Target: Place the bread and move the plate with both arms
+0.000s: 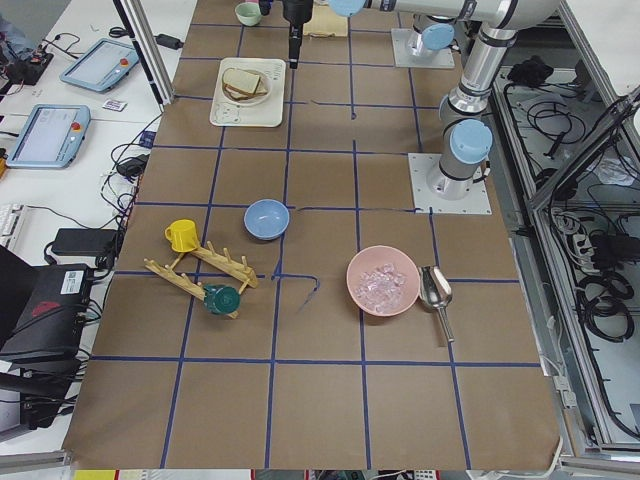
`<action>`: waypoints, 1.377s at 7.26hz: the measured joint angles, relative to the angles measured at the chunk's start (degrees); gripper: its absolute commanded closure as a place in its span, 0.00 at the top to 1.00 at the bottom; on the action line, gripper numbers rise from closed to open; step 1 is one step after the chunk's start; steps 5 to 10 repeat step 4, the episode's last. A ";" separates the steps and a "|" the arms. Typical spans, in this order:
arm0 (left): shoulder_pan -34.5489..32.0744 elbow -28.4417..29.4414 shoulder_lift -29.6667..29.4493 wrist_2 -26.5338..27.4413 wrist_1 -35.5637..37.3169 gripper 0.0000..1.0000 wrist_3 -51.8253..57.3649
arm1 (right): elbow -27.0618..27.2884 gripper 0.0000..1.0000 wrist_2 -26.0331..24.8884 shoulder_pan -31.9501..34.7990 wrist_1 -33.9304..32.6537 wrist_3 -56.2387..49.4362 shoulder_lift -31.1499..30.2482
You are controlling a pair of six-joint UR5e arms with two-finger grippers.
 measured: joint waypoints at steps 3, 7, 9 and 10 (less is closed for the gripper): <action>0.01 -0.64 -0.41 -0.91 3.53 1.00 -0.05 | 0.00 1.00 -0.06 -0.06 -0.02 0.07 -0.29; 0.01 -0.74 -0.40 -0.94 3.61 1.00 -0.04 | 0.00 1.00 -0.06 -0.06 -0.04 0.08 -0.32; 0.01 -0.74 -0.40 -0.94 3.61 1.00 -0.04 | 0.00 1.00 -0.06 -0.06 -0.04 0.08 -0.32; 0.01 -0.74 -0.40 -0.94 3.61 1.00 -0.04 | 0.00 1.00 -0.06 -0.06 -0.04 0.08 -0.32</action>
